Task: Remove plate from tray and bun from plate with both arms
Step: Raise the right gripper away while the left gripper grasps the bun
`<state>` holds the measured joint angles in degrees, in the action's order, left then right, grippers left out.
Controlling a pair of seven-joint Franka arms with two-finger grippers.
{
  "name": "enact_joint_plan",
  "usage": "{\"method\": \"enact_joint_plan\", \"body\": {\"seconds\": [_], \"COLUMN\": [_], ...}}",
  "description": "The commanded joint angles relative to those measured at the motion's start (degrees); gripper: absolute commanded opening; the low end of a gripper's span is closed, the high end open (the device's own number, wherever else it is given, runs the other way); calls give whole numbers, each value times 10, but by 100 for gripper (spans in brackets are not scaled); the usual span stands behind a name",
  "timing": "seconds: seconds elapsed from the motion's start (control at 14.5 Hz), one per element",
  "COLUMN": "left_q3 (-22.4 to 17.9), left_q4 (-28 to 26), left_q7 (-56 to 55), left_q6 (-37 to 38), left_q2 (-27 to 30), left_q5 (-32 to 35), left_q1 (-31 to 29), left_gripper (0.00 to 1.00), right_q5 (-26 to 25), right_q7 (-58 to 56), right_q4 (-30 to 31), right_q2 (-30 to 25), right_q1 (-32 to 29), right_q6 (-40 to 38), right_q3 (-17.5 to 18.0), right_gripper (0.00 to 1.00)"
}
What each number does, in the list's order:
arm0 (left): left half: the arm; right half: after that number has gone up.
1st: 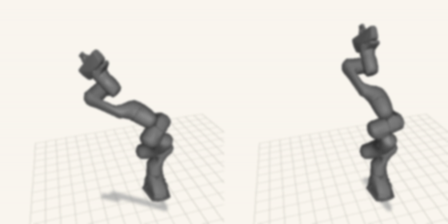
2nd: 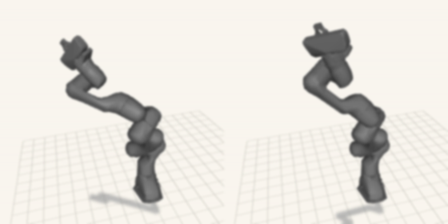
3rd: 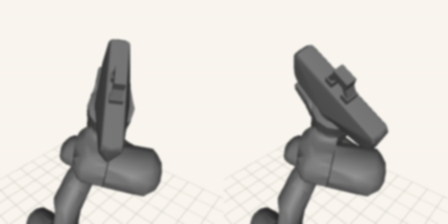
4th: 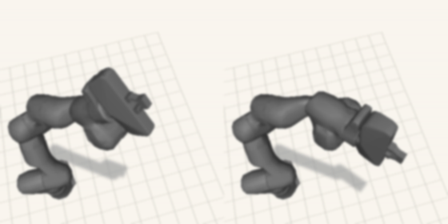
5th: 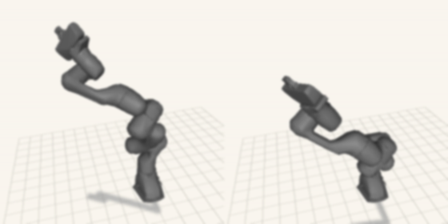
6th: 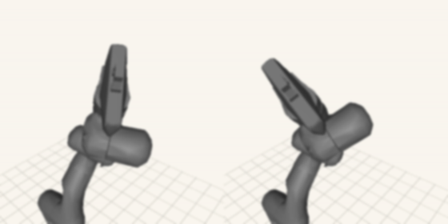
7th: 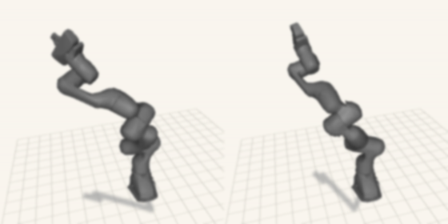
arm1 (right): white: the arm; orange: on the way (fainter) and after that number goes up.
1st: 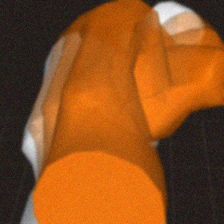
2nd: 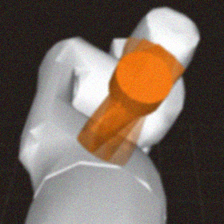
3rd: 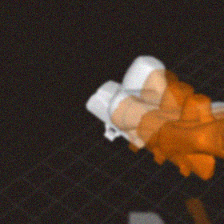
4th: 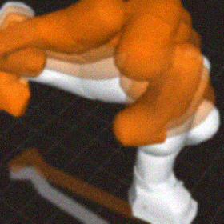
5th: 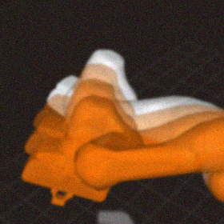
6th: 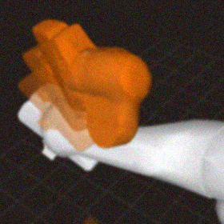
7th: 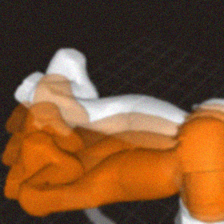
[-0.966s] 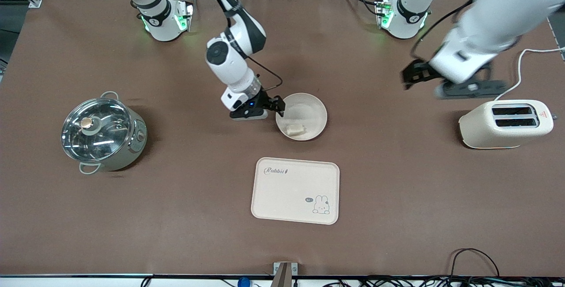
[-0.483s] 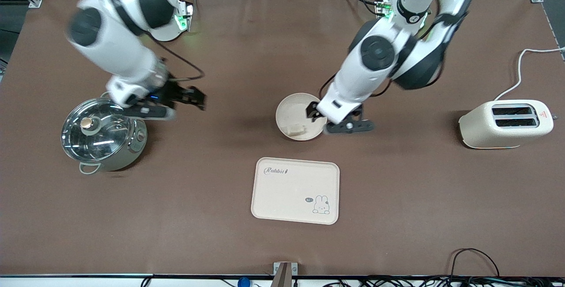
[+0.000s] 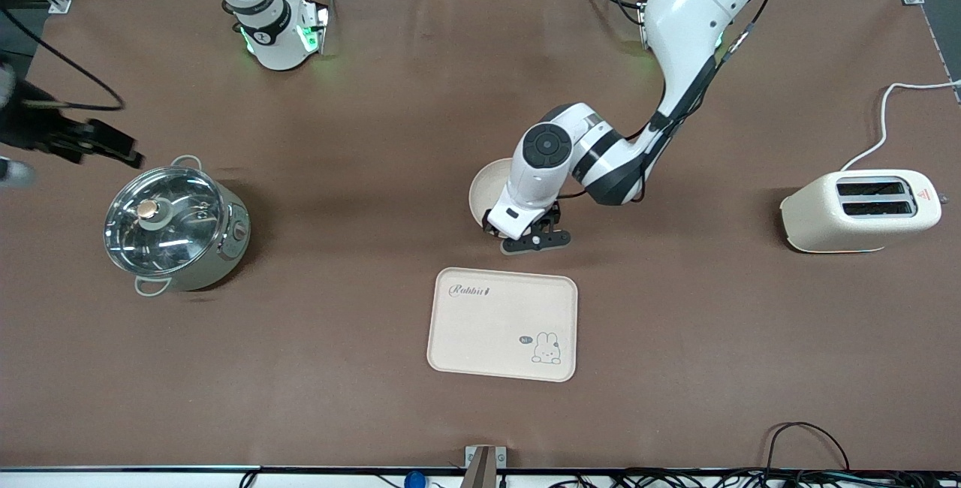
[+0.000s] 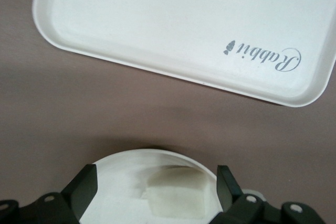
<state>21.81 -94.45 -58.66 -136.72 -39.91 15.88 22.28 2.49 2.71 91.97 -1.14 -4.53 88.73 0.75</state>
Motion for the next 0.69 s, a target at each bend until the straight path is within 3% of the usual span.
{"method": "enact_joint_plan", "body": {"seconds": [0.0,0.48,0.62], "left_q3": [0,-1,-3], "left_q4": [14,-11,-37], "left_q7": [-39,-67,-67], "left_q6": [-35,-61,-85], "left_q2": [-21,-37,-34], "left_q5": [14,15,16], "left_q1": [14,25,22], "left_gripper": [100,97,83], "right_q5": [-28,-34,-34], "right_q7": [-17,-14,-14], "right_q4": [9,11,12], "right_q2": [-47,-44,-43], "right_q1": [-12,0,1], "right_q6": [-31,-29,-30], "right_q3": [5,7,7], "right_gripper": [100,100,100]}}
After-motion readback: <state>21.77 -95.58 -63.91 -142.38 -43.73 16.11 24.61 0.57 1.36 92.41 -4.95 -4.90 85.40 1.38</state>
